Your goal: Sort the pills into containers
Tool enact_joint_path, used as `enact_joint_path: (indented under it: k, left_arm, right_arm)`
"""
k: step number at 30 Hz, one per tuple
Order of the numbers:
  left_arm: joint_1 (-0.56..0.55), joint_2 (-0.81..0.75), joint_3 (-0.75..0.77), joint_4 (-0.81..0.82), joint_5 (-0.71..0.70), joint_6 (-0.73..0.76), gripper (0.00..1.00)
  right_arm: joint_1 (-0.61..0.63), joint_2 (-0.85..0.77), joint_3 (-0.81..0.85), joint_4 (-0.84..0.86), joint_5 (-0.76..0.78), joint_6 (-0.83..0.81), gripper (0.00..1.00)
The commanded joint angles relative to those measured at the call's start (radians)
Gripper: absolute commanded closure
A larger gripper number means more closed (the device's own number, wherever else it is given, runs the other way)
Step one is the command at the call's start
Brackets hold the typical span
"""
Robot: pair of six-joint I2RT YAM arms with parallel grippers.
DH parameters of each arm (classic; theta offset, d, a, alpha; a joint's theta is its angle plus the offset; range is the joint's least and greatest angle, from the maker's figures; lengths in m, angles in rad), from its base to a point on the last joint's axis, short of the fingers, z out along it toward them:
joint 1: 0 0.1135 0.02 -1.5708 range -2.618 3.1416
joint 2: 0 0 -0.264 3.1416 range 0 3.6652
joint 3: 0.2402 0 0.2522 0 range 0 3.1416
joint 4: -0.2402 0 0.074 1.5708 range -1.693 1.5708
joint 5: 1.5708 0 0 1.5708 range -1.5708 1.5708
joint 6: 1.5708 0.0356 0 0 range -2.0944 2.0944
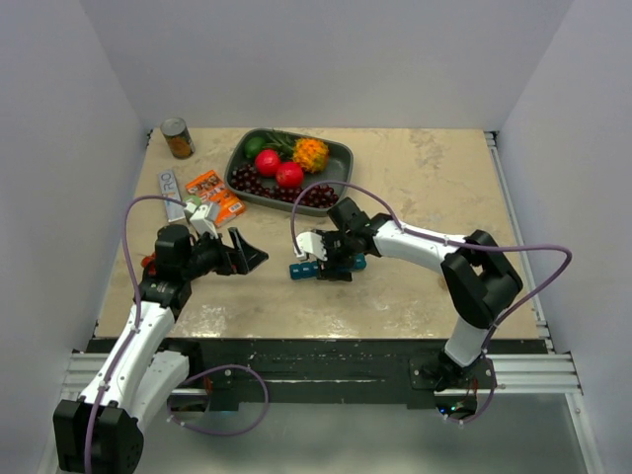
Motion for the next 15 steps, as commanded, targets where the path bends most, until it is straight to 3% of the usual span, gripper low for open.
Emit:
enact_joint_path:
  k: [1,6,15]
  left_arm:
    - [-0.006,-0.005,-0.006,0.009,0.008,-0.028,0.01]
    - [-0.006,-0.011,-0.027,0.026,0.02,-0.057,0.01]
    - [-0.007,-0.022,-0.072,0.058,0.033,-0.109,0.02]
  right_arm:
    - [0.007,0.017,0.04,0.04,0.033,-0.024,0.25]
    - [0.01,0.041,0.049,0.04,0.032,-0.026,0.3]
    - [0.025,0.069,0.053,0.036,0.03,-0.026,0.48]
